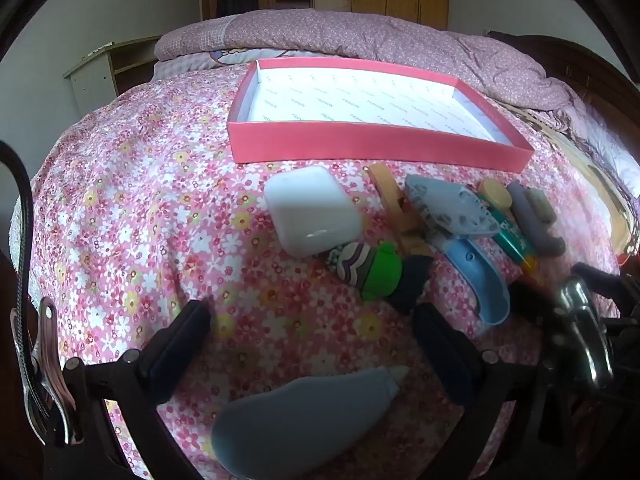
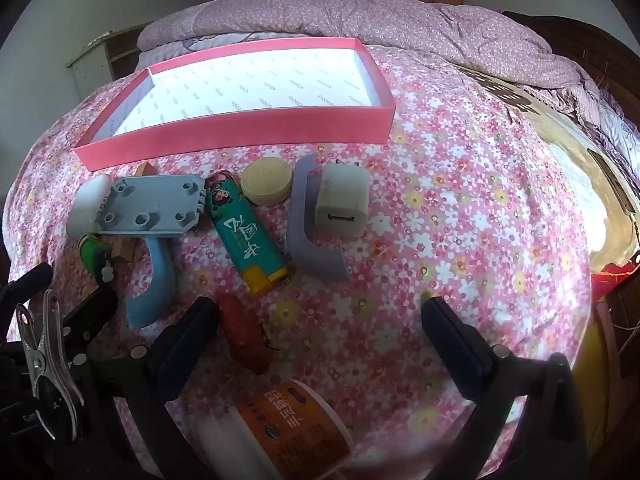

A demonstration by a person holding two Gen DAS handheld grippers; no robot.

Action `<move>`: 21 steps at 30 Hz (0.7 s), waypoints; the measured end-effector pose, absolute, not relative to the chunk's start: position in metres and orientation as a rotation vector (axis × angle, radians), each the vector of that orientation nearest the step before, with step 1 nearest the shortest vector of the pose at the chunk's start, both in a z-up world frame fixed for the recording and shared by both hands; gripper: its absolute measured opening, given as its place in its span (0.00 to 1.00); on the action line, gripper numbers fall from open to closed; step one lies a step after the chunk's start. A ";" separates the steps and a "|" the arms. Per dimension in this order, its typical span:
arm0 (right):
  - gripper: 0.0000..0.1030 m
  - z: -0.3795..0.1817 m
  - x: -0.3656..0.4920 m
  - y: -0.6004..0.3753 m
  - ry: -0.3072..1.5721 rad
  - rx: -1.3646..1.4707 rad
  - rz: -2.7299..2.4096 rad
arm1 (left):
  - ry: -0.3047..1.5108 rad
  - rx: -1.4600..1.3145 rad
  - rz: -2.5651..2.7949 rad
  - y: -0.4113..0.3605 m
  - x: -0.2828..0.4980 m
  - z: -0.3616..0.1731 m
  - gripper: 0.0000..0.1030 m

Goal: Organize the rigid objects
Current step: 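Move left tool toward grey-blue oval stone while right tool approaches white pill bottle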

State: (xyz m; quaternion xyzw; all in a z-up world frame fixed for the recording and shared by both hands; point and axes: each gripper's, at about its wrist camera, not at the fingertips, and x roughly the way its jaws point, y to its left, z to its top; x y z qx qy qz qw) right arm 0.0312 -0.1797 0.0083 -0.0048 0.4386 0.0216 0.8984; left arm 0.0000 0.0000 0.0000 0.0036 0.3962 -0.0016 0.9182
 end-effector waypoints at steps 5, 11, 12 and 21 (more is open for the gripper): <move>1.00 0.008 0.032 -0.180 0.909 -0.010 0.044 | 0.814 0.007 -0.004 0.000 0.000 0.000 1.00; 1.00 0.008 0.032 -0.180 0.912 -0.011 0.045 | 0.815 0.008 -0.003 0.000 0.000 0.001 1.00; 1.00 0.008 0.032 -0.180 0.913 -0.011 0.044 | 0.814 0.006 -0.004 0.000 0.000 0.000 1.00; 1.00 0.008 0.032 -0.182 0.919 -0.006 0.054 | 0.825 0.007 -0.009 0.002 0.002 0.001 1.00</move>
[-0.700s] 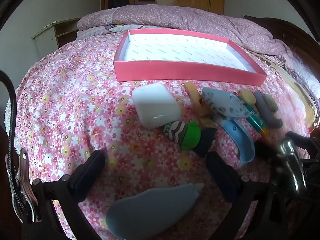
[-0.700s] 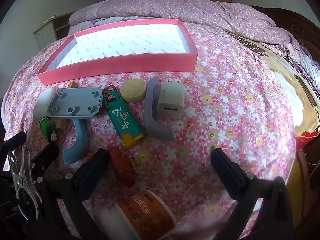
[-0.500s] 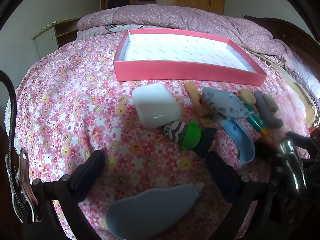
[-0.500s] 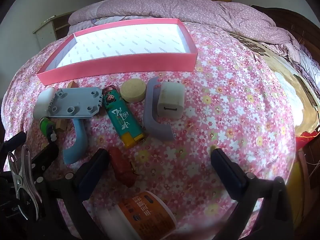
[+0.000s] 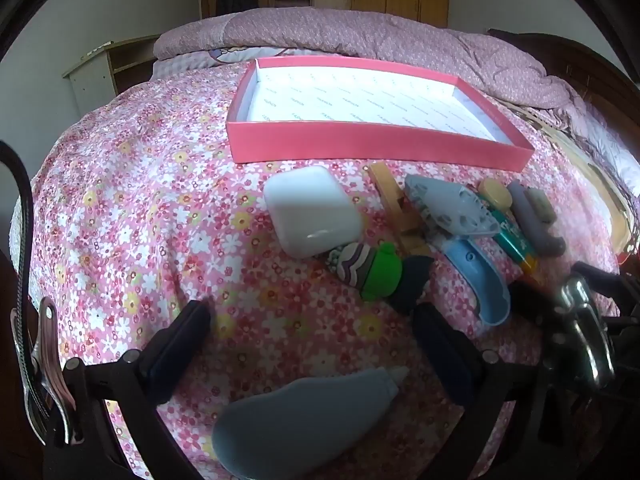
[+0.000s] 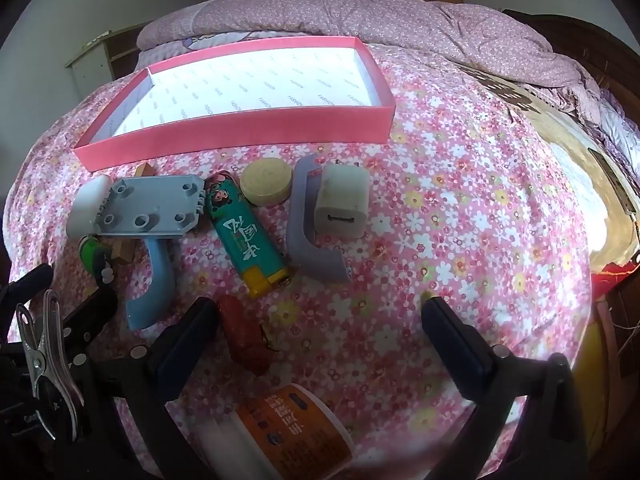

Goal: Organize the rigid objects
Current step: 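Move left tool toward grey-blue oval stone while right tool approaches white pill bottle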

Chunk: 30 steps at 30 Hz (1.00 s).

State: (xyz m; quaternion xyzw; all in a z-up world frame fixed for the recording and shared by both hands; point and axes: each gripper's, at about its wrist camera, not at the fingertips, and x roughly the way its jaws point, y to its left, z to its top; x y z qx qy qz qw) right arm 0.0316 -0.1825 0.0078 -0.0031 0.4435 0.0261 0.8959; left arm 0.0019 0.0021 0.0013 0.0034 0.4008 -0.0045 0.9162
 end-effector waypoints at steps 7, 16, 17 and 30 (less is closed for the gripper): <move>1.00 0.011 0.033 -0.181 0.936 -0.023 0.068 | 0.840 -0.007 -0.014 0.009 -0.001 0.007 0.98; 0.98 0.013 0.029 -0.183 0.940 -0.015 0.070 | 0.850 -0.046 0.002 0.013 -0.008 0.014 0.98; 0.97 0.014 0.029 -0.183 0.940 -0.013 0.072 | 0.851 -0.045 0.002 0.013 -0.008 0.015 0.97; 0.93 0.034 0.024 -0.212 0.912 0.016 0.176 | 0.801 -0.022 -0.037 0.017 -0.017 0.037 0.97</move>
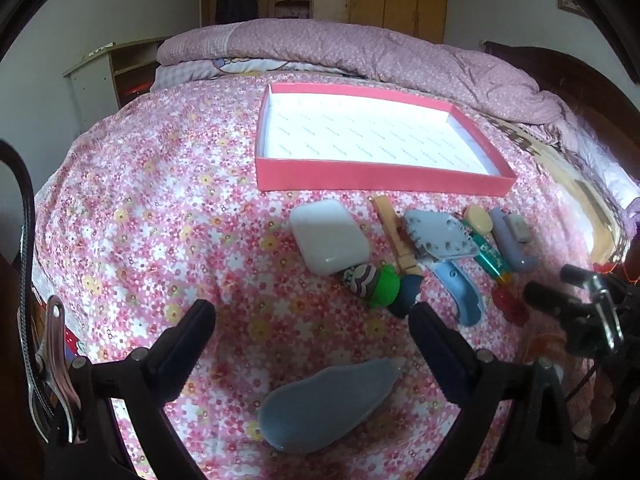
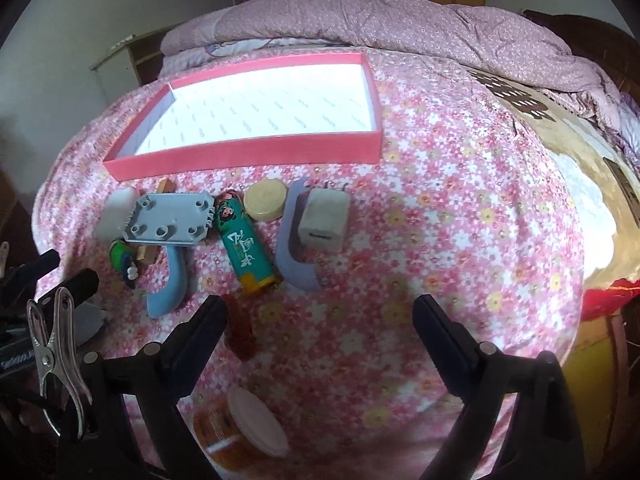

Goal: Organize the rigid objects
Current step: 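Move left tool toward grey-blue oval stone while right tool approaches white pill bottle, then close left tool on grey-blue stone while right tool grasps white orange-labelled pill bottle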

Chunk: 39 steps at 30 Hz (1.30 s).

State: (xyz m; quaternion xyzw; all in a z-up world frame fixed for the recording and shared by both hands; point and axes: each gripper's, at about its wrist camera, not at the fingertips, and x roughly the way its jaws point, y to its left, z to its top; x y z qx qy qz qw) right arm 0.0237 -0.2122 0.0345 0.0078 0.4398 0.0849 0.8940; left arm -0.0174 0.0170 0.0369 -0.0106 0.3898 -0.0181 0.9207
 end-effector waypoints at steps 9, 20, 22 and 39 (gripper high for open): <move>0.93 0.046 -0.004 -0.228 0.914 -0.028 0.259 | 0.808 0.009 -0.105 0.010 -0.028 0.040 0.97; 0.93 0.040 -0.049 -0.191 0.904 -0.183 0.444 | 0.830 -0.016 -0.082 0.026 -0.044 0.037 0.96; 0.93 0.038 -0.050 -0.185 0.899 -0.216 0.444 | 0.846 -0.032 -0.085 0.028 -0.045 0.034 0.95; 0.75 0.018 -0.040 -0.171 0.960 -0.221 0.496 | 0.896 0.150 -0.117 0.020 -0.050 0.013 0.83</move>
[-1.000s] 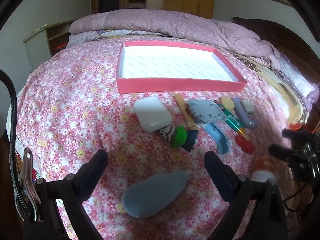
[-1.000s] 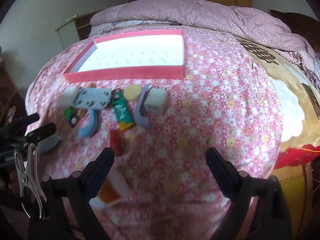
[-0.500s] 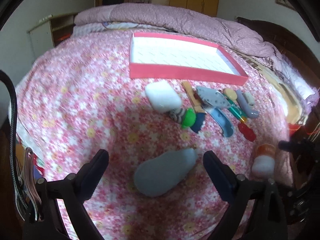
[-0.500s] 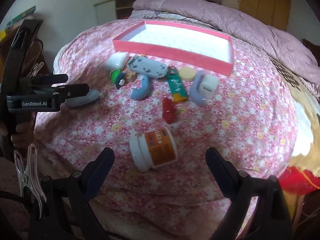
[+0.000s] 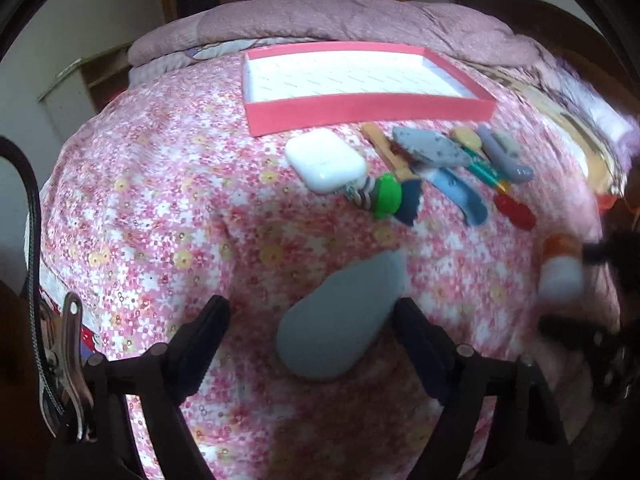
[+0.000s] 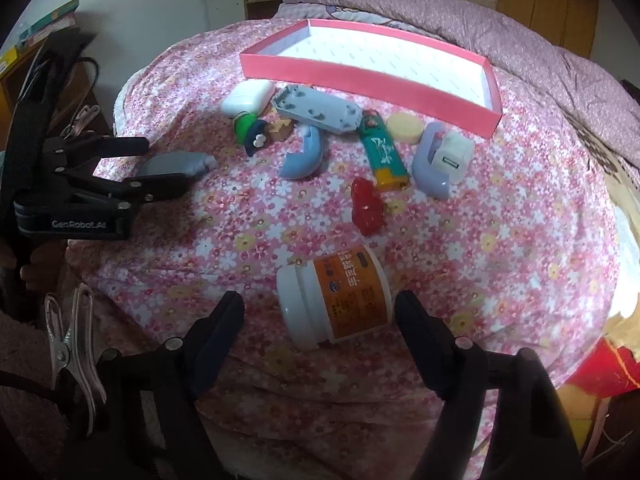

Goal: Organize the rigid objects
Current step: 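Close left tool on grey-blue stone while right tool grasps white orange-labelled pill bottle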

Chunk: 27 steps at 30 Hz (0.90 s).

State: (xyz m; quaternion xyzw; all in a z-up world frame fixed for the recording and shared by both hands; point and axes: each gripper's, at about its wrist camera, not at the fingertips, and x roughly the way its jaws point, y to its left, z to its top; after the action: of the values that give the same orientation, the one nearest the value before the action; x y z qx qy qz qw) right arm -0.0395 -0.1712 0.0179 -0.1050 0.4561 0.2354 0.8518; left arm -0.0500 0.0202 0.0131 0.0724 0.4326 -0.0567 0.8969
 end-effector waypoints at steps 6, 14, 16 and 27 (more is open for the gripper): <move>0.64 0.016 -0.040 -0.172 0.961 -0.212 0.494 | 0.854 0.200 -0.181 0.007 -0.056 0.008 0.72; 0.51 0.017 -0.039 -0.177 0.959 -0.197 0.476 | 0.848 0.210 -0.236 -0.006 -0.058 0.013 0.45; 0.51 0.017 -0.040 -0.176 0.957 -0.201 0.475 | 0.852 0.193 -0.247 -0.006 -0.058 0.015 0.45; 0.51 0.033 -0.028 -0.181 0.933 -0.189 0.463 | 0.802 0.119 -0.219 0.003 -0.050 0.041 0.45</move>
State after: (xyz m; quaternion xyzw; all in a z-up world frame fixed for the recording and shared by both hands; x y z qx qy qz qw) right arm -0.0282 -0.1807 0.0333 -0.0900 0.4450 0.2210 0.8631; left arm -0.0499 0.0029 0.0413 0.0578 0.3891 -0.1061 0.9132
